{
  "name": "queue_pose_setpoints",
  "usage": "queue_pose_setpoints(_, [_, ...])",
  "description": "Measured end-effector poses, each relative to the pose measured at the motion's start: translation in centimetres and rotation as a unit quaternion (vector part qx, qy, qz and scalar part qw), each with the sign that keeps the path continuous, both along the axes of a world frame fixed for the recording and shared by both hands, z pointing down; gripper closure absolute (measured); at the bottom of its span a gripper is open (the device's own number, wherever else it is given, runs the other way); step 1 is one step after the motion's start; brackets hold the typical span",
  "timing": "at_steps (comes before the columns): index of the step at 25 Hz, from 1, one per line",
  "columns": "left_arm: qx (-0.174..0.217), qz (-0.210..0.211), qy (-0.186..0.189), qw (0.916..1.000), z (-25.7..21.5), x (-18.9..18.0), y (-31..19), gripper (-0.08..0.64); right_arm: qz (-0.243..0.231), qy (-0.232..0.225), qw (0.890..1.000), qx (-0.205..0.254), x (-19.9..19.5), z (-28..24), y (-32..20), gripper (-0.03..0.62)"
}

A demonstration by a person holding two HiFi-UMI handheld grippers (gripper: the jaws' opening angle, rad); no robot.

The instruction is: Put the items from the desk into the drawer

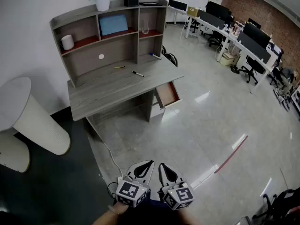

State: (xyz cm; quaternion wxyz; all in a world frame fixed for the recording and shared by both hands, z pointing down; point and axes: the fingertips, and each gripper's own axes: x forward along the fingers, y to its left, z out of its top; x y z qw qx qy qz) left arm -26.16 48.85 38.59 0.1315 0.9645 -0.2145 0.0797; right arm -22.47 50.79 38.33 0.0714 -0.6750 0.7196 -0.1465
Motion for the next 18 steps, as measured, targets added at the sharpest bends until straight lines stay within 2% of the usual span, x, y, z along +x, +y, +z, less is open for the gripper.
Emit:
queue_pose_setpoints(6, [0.004, 0.007, 0.003, 1.0000, -0.1, -0.7, -3.4, 0.534, -0.012, 0.021, 1.000, 0.002, -1.5, -0.1, -3.7, 0.561])
queue_pose_setpoints(10, [0.003, 0.012, 0.009, 0.9999, -0.2, -1.0, -5.4, 0.534, 0.011, 0.001, 1.000, -0.005, -1.0, 0.6, -5.5, 0.561])
queue_pose_setpoints(13, [0.002, 0.020, 0.010, 0.9997, -0.1, -1.1, -6.6, 0.534, 0.037, 0.005, 0.999, -0.012, -0.4, 0.8, -6.6, 0.561])
queue_pose_setpoints(18, [-0.002, 0.035, 0.014, 0.9993, 0.2, -1.1, -7.6, 0.534, 0.059, -0.003, 0.998, 0.007, -0.2, 0.8, -7.4, 0.561])
